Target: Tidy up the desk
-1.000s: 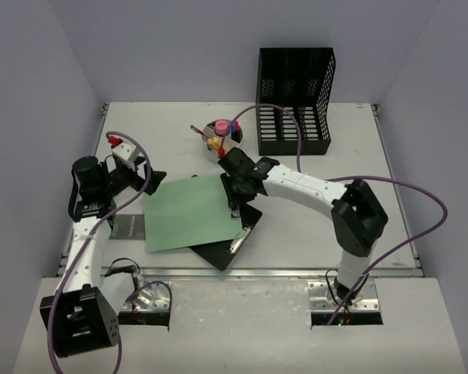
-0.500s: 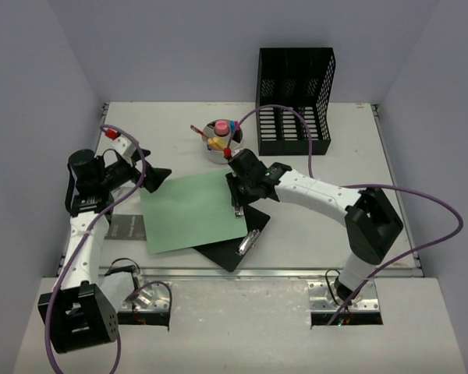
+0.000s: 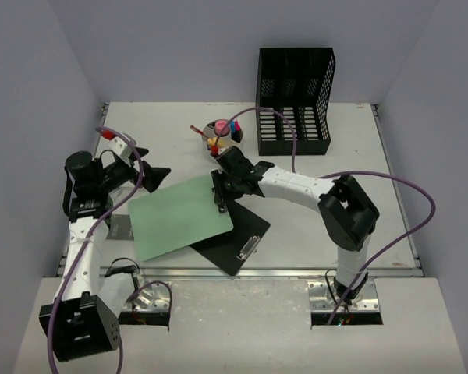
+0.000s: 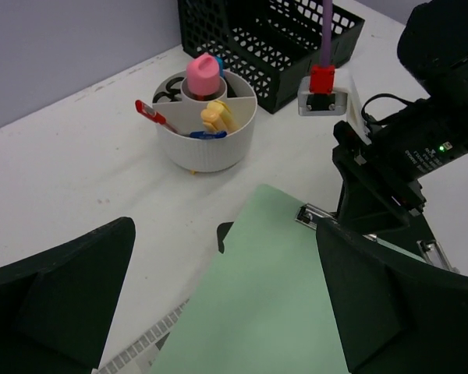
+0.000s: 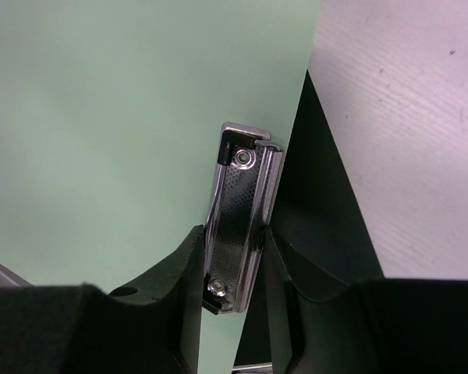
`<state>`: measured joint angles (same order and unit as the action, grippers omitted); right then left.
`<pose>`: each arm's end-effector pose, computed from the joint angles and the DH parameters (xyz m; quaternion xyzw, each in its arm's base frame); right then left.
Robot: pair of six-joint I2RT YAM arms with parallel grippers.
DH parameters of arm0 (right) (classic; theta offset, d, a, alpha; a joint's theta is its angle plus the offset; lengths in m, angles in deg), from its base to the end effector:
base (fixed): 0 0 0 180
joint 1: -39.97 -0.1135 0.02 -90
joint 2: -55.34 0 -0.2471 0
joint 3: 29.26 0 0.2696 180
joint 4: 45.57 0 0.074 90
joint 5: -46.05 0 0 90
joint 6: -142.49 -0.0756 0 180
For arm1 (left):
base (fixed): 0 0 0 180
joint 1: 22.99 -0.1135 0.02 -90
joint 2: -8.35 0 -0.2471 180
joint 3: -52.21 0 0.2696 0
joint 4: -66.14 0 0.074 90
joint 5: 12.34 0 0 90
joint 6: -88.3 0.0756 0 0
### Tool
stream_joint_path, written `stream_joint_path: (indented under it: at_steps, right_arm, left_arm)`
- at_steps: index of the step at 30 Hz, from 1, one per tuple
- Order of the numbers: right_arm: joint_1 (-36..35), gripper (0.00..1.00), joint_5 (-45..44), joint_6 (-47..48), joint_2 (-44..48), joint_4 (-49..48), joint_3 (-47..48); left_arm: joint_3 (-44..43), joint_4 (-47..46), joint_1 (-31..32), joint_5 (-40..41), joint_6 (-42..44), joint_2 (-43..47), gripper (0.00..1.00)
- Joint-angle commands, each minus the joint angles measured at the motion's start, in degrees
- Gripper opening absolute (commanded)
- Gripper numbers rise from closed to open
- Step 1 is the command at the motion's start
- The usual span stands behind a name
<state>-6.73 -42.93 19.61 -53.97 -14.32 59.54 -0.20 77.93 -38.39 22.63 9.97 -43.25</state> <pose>0.3055 0.3261 0.1347 -0.1166 0.9376 0.2161 0.2463 0.2587 0.0070 0.2886 0.2715 0.6935 -0.2145 0.6320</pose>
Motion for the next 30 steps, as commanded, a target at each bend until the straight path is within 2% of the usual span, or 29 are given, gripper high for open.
stream_joint_path:
  at_steps: [1,7,18,22,25,26,28,30]
  right_arm:
    - [-0.15,0.01,-0.92,8.24,7.35,-5.91,-0.18]
    - [-0.15,0.01,-3.82,21.86,15.09,-6.87,-3.43]
    - [-0.24,0.01,-13.93,40.25,23.18,-3.28,-2.82]
    - [-0.15,0.01,-16.04,44.04,28.79,-5.91,-6.93]
    - [-0.15,0.01,-15.43,47.29,32.05,-8.19,-9.4]
    - [-0.24,0.01,-15.0,48.69,32.84,-8.72,-9.84]
    - [-0.24,0.01,-13.06,50.1,34.95,-10.65,-11.42]
    - [-0.24,0.01,-10.87,51.07,36.1,-11.27,-11.95]
  left_arm:
    - [-3.16,-2.62,-0.42,-2.36,-4.88,-1.49,1.0]
    - [-3.51,-8.78,-0.42,-5.7,-10.95,-2.9,1.0]
    - [-5.89,-9.39,-0.33,-6.58,-10.78,-1.67,1.0]
    - [-6.24,-12.39,0.28,-14.2,-13.86,-2.54,1.0]
    - [-8.43,-7.84,3.0,-18.71,-12.02,-5.61,1.0]
    - [-9.83,-5.64,4.83,-19.41,-7.84,-6.23,0.99]
    - [-10.54,-0.81,6.78,-19.86,-4.73,-7.72,0.99]
    - [-10.72,-0.17,8.98,-19.68,-3.22,-8.52,0.99]
